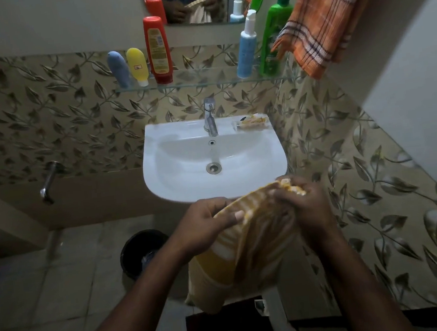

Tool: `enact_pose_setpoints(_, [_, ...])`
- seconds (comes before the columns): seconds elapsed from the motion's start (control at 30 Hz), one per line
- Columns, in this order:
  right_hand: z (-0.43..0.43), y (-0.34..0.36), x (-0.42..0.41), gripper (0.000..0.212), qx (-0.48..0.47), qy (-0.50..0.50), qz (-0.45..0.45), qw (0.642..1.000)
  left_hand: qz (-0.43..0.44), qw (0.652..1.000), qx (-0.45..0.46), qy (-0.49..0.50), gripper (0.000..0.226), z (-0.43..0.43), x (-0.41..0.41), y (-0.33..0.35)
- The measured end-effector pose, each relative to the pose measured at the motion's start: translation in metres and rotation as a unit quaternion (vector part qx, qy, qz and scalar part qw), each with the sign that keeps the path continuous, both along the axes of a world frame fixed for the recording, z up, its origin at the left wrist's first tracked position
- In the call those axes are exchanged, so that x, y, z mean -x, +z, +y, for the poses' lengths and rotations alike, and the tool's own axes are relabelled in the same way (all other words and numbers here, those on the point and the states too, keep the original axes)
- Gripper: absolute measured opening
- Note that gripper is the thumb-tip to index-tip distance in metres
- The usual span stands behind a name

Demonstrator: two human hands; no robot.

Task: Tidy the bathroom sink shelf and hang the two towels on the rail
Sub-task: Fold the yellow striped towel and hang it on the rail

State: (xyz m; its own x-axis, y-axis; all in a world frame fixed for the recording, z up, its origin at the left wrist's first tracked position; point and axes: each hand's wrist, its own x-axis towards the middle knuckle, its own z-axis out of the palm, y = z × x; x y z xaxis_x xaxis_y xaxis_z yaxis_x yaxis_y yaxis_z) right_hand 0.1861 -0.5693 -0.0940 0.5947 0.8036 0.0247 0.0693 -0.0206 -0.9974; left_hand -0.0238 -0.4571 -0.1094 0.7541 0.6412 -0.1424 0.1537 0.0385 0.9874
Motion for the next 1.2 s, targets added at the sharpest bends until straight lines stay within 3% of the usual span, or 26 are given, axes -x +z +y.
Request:
enact_pose_setpoints(0.13, [-0.008, 0.003, -0.020, 0.017, -0.065, -0.072, 0.118, 0.988, -0.046, 0.996, 0.036, 0.072, 0.013, -0.001, 0.007, -0.003])
enact_pose_setpoints(0.23, [-0.006, -0.001, -0.019, 0.020, -0.036, -0.053, 0.062, 0.996, -0.066, 0.993, -0.016, 0.100, 0.008, 0.000, 0.001, 0.003])
enact_pose_setpoints(0.4, [-0.002, -0.003, 0.005, 0.042, 0.031, 0.087, -0.028, 0.995, -0.059, 0.989, -0.058, 0.119, 0.007, 0.004, -0.007, 0.006])
enact_pose_setpoints(0.5, [0.002, -0.003, 0.020, 0.033, 0.036, 0.122, -0.065, 0.990, -0.043, 0.992, -0.074, 0.098, 0.013, 0.001, -0.010, 0.005])
enact_pose_setpoints(0.6, [0.005, -0.004, 0.027, 0.020, 0.039, 0.120, -0.096, 0.987, -0.043, 0.992, -0.081, 0.093, 0.018, -0.001, -0.012, 0.003])
enact_pose_setpoints(0.77, [0.010, -0.007, 0.027, 0.033, 0.051, 0.103, -0.110, 0.987, -0.039, 0.992, -0.086, 0.088, 0.012, -0.002, -0.016, 0.001])
enact_pose_setpoints(1.2, [0.011, -0.012, 0.029, 0.024, 0.045, 0.094, -0.096, 0.990, -0.012, 0.991, -0.105, 0.079, 0.015, 0.000, -0.016, -0.009])
